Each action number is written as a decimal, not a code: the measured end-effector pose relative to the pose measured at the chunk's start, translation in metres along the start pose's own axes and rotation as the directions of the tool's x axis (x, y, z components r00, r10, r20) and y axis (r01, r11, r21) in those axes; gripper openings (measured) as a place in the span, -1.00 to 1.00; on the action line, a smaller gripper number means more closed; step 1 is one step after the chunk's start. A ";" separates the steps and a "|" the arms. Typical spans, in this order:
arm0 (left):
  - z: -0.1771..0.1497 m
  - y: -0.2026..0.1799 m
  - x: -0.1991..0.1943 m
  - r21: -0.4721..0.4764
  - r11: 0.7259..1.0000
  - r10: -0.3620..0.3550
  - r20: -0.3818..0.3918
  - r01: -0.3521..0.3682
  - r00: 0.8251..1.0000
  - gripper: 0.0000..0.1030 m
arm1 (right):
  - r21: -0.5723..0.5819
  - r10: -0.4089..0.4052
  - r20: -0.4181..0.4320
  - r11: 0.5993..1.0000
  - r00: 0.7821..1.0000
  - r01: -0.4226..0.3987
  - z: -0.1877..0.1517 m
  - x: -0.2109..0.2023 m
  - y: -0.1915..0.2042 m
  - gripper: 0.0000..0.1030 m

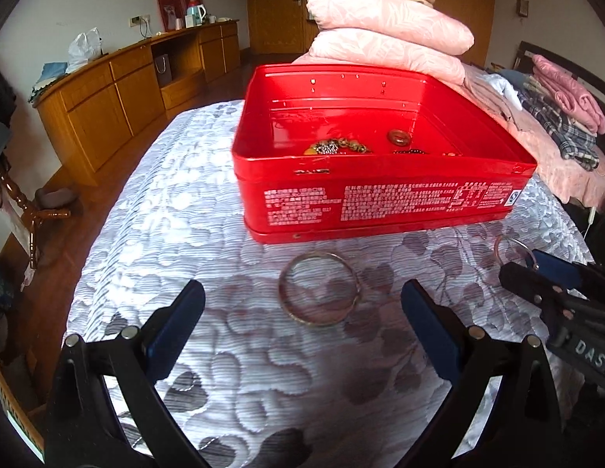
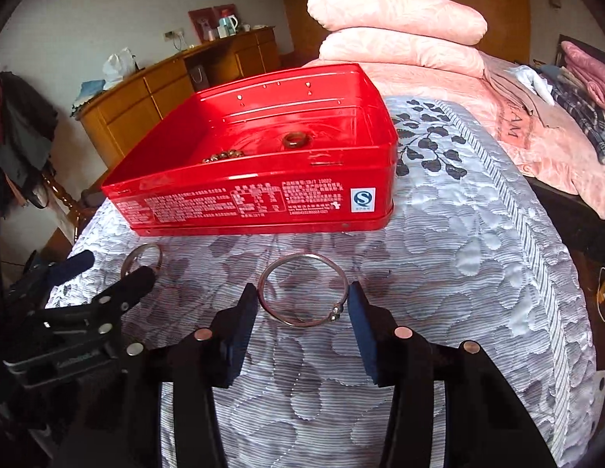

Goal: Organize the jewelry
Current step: 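Move the right tool to the small silver ring and close on it, then grasp the silver bangle with the left tool while the right holds the ring, then lower the ring and bangle into the red tin while both tools open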

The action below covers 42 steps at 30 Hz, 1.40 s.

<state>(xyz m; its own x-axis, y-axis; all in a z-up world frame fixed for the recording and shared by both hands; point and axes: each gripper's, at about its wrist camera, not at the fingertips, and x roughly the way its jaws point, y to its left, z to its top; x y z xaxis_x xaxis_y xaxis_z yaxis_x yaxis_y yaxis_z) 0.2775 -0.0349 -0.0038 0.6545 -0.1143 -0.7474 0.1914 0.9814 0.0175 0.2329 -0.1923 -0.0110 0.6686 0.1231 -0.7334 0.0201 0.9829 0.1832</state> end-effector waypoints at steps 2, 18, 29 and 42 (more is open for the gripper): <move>0.001 -0.001 0.007 0.000 1.000 -0.003 -0.025 0.003 1.000 0.89 | 0.006 0.006 -0.001 1.000 1.000 -0.006 0.000 0.002 -0.003 -0.08; 0.008 0.004 0.019 -0.044 0.999 -0.004 -0.061 0.001 0.998 -0.07 | 0.014 0.002 -0.009 1.000 1.000 -0.002 -0.003 0.006 -0.006 -0.08; -0.019 0.024 -0.016 -0.083 0.996 -0.025 -0.015 0.024 1.000 -0.08 | -0.002 -0.006 -0.005 1.000 1.000 0.006 -0.009 -0.002 0.003 -0.08; -0.040 0.035 -0.054 -0.087 0.996 -0.023 0.057 0.028 0.998 -0.08 | -0.069 0.012 0.022 0.998 1.000 -0.010 -0.021 -0.029 0.030 -0.08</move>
<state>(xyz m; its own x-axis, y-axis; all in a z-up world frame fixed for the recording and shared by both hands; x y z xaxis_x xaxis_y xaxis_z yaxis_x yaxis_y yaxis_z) 0.2199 0.0116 0.0104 0.6908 -0.1455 -0.7082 0.1455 0.9875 -0.0609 0.1986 -0.1633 0.0016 0.6852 0.1315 -0.7164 -0.0378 0.9887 0.1453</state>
